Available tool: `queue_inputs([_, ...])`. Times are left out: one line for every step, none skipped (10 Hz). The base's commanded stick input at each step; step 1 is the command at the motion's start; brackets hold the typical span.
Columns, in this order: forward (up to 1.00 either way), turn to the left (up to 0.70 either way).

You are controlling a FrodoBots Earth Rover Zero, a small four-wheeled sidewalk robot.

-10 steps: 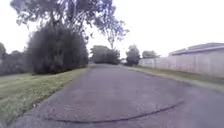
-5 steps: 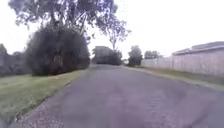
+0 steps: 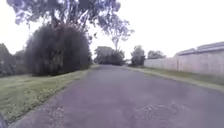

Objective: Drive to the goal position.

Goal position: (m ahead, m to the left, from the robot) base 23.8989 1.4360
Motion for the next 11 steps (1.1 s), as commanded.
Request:
queue_inputs([0.85,0.00])
queue_inputs([0.85,0.00])
queue_inputs([0.85,0.00])
queue_inputs([0.85,0.00])
queue_inputs([0.85,0.00])
queue_inputs([0.85,0.00])
queue_inputs([0.85,-0.07])
queue_inputs([0.85,-0.26])
queue_inputs([0.85,-0.31])
queue_inputs([0.85,-0.33])
queue_inputs([0.85,-0.34])
